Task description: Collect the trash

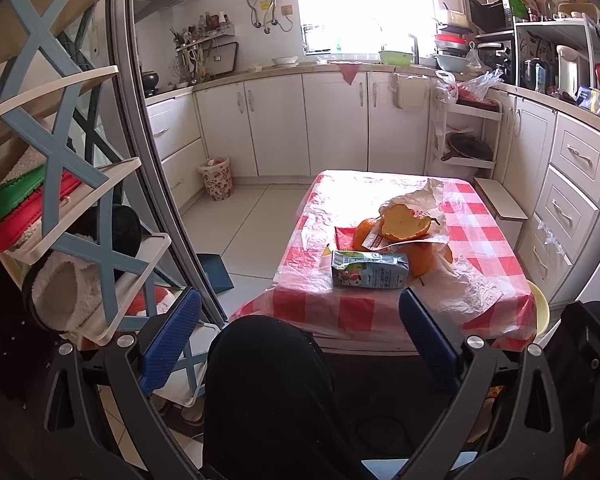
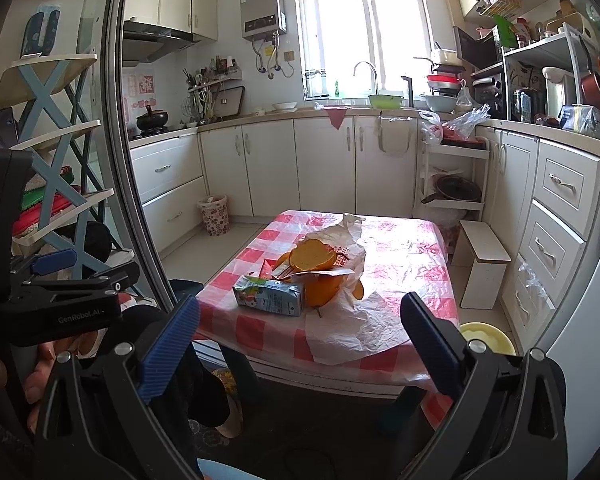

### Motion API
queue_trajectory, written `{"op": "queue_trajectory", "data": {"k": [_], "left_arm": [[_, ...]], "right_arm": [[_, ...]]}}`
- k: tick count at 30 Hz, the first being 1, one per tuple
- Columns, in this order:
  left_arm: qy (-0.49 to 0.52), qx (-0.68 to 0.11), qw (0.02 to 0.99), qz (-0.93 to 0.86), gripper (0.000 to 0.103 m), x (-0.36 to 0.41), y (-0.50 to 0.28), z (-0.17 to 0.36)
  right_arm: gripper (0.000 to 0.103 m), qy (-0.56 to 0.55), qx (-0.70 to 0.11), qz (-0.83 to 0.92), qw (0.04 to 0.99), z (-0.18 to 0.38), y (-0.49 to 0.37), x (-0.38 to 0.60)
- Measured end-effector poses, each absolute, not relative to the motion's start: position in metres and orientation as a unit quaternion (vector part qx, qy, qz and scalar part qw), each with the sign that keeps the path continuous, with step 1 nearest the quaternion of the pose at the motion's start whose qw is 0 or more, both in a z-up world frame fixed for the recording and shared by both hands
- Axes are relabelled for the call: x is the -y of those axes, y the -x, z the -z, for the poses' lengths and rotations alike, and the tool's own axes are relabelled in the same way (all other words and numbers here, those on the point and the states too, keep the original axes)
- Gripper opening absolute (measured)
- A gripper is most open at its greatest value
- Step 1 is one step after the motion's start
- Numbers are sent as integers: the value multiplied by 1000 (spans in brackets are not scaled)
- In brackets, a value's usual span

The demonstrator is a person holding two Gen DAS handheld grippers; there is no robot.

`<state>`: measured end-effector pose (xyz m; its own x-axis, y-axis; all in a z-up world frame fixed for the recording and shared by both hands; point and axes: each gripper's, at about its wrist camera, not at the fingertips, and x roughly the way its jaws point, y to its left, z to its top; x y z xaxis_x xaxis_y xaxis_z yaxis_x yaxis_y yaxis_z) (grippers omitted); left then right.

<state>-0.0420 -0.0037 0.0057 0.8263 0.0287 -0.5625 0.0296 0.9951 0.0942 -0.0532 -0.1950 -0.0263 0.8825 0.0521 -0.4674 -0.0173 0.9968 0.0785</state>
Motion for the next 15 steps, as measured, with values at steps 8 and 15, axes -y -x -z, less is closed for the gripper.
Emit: {"op": "queue_trajectory", "data": {"k": [8,15], "left_arm": [[-50,-295,954,0,95,5,42,-6],[-49,-295,954,0,95,5,42,-6]], "right_arm": [[96,-37,-243,-17,969,27,53,194],[96,-37,-243,-17,969,27,52,194]]}}
